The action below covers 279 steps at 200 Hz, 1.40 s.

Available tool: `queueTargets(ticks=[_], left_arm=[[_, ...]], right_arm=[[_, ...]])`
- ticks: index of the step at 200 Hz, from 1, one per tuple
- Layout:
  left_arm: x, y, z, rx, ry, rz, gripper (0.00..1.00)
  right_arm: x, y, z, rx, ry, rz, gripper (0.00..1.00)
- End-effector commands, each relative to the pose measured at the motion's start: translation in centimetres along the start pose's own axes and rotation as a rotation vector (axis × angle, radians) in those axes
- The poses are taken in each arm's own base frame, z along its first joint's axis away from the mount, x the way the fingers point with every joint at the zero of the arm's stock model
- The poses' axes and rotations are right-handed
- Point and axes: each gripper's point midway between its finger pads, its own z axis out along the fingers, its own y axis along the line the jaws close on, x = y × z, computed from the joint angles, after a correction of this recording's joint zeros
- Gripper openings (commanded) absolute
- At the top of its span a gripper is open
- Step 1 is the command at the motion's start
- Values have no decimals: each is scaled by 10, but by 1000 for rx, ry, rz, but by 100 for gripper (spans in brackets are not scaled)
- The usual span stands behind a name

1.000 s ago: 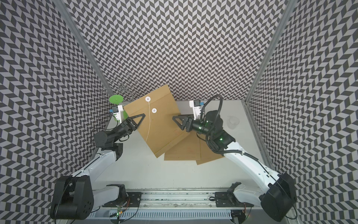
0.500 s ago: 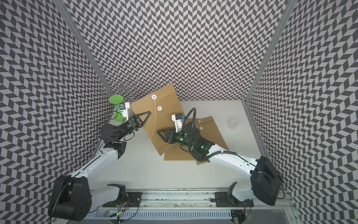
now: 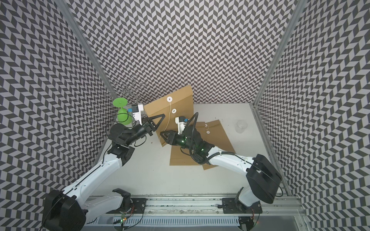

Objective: Close the mouth of the file bag
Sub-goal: Close the file bag.

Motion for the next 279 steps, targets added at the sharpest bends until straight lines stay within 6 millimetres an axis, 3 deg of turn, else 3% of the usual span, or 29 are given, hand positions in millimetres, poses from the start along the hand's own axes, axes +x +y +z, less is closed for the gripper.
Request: queueTargets(ticks=[1, 39, 90, 159, 172, 204, 279], left_arm=[[-5, -5, 1, -12, -4, 44, 0], [-6, -6, -2, -26, -5, 61, 0], [-32, -14, 3, -47, 18, 78, 0], [-45, -16, 5, -46, 42, 38, 0], [-47, -16, 6, -45, 49, 33, 0], [-47, -18, 7, -31, 53, 15, 0], [-59, -26, 10, -16, 46, 25, 0]], right_arm=[[-16, 32, 5, -111, -52, 11, 35], [-18, 29, 4, -93, -66, -10, 14], [-4, 8, -10, -22, -30, -198, 15], [-17, 27, -29, -45, -69, -343, 6], [-16, 30, -32, -60, -70, -368, 7], [-14, 28, -36, -61, -69, -392, 21], [-6, 13, -34, -47, -55, -370, 22]])
